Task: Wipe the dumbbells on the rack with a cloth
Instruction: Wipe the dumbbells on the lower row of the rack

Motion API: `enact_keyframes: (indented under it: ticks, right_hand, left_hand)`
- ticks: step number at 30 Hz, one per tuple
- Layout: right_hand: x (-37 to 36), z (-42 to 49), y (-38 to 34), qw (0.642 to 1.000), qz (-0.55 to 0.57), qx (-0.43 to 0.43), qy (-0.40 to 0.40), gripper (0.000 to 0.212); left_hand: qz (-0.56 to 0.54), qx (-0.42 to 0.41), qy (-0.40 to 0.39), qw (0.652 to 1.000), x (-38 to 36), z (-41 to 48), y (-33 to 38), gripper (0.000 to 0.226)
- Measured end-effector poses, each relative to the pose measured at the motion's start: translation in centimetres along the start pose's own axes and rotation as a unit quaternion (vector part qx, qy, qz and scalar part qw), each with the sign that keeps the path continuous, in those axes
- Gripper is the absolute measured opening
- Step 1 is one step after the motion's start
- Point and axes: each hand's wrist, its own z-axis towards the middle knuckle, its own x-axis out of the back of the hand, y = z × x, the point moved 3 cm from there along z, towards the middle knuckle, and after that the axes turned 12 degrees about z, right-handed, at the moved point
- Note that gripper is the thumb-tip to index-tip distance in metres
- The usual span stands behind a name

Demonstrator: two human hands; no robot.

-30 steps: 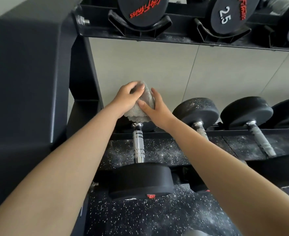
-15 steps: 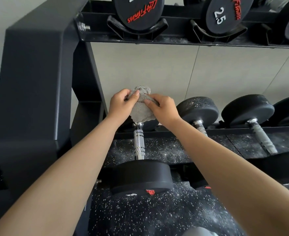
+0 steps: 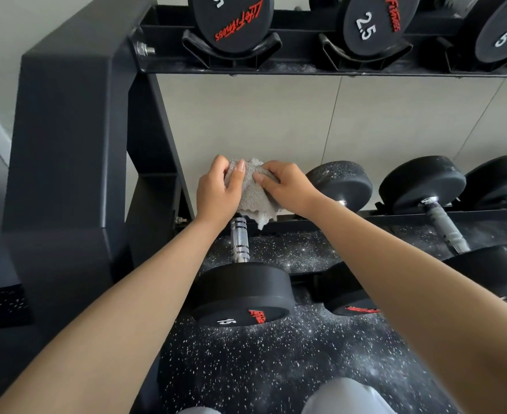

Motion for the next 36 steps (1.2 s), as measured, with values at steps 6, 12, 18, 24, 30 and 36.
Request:
enact_keyframes:
  ticks: [6,12,18,24,30,36]
  right_hand:
    - [0.5,-1.4,0.6,1.000,0.024,-0.010,-0.014,0.029]
    - [2.0,-2.4,1.5,0.997,0.062,-0.031,-0.017,0.013]
    - [4.2,-2.9,2.7,0.995,0.079,-0.056,-0.001,0.025]
    - [7.3,-3.8,4.0,0.995,0.077,-0.068,0.018,0.020]
    - [11.1,-5.0,5.5,0.990,0.078,-0.082,0.082,0.024]
    - [14.5,-6.4,8.4,0.983,0.056,-0.128,0.120,0.028]
  left_hand:
    - [0.147,-0.010,-0.033,0.989,-0.3,-1.0,0.0,0.029]
    - [0.108,-0.023,-0.052,0.993,-1.5,-1.5,0.1,0.035]
    - [0.005,-0.022,-0.081,0.997,-3.2,-1.5,1.3,0.032]
    - [-0.047,-0.007,-0.097,0.994,-5.8,-1.9,4.0,0.025]
    - [-0.084,0.018,-0.102,0.991,-9.1,-2.3,7.0,0.023]
    - [-0.092,0.043,-0.131,0.986,-12.6,-3.7,9.0,0.024]
